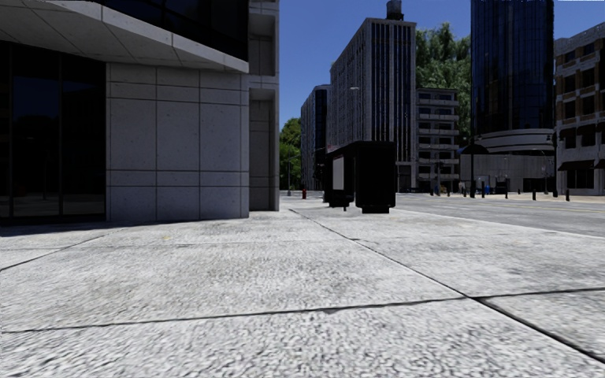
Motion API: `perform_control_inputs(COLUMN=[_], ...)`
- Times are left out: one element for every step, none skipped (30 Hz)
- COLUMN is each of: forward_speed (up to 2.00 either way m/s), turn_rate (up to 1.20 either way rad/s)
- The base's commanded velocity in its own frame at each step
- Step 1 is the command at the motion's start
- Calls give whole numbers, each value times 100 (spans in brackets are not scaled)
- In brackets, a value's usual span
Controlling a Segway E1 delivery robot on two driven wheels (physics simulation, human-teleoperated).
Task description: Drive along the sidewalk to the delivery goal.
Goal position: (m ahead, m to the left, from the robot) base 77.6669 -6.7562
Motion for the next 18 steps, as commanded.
perform_control_inputs(forward_speed=[200,200,200,200,200,200,200,200,200,200,200,200,200,200,200,200,200,200], turn_rate=[0,0,-33,-34,-34,-34,-34,-34,-32,-32,-23,-7,0,0,0,0,0,0])
